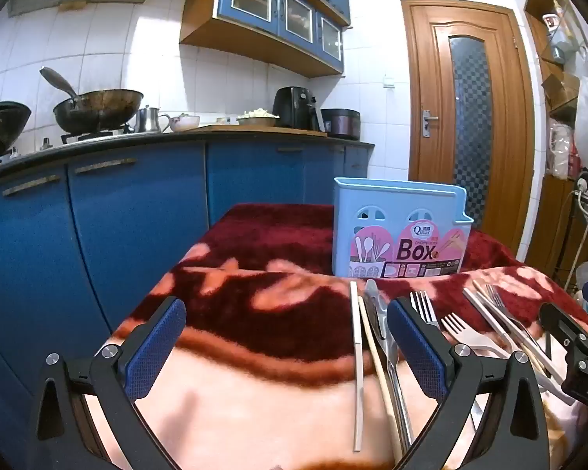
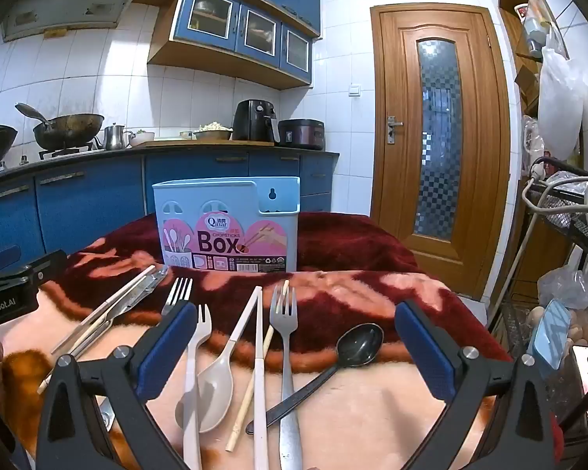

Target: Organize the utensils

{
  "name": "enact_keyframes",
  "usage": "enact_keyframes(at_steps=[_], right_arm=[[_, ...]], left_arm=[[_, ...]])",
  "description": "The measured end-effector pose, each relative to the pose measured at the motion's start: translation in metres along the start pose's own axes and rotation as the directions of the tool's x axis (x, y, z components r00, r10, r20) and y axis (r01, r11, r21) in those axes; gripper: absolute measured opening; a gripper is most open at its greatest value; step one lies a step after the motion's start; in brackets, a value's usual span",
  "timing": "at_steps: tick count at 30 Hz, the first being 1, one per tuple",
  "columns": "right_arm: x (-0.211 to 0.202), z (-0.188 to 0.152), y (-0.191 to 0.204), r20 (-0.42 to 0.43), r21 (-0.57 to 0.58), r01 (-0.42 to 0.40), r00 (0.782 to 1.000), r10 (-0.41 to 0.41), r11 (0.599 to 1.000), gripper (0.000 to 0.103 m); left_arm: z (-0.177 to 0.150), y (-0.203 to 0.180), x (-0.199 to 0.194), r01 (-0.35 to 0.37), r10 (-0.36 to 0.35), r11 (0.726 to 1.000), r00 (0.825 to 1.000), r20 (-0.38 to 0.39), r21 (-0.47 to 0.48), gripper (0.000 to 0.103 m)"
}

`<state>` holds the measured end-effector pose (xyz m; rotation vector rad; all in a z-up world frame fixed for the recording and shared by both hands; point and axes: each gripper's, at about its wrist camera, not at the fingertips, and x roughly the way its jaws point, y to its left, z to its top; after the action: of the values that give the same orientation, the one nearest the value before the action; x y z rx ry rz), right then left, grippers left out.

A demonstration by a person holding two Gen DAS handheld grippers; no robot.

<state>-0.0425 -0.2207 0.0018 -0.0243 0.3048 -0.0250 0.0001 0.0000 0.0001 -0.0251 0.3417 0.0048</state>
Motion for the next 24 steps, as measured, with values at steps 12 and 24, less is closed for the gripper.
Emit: enact_keyframes(at_steps=[12,24], right_arm=[[-0.0002,-0.0002,0.0004,0.001,-0.002,0.001,1.0,-0.001,1.0,0.103],[-0.0006,-0.0002,0.0004,0.003,-0.001,0.0,1.0,0.0,1.0,0.103]], left_arm=[[-0.0001,-0.0015,-0.0007,-0.003,0.002,1.0,1.0,0.009,0.011,0.102],[0.0014,0.0038,-0.0008,-0.005,0.005,1.0,1.0,0.01,0.009,0.102]])
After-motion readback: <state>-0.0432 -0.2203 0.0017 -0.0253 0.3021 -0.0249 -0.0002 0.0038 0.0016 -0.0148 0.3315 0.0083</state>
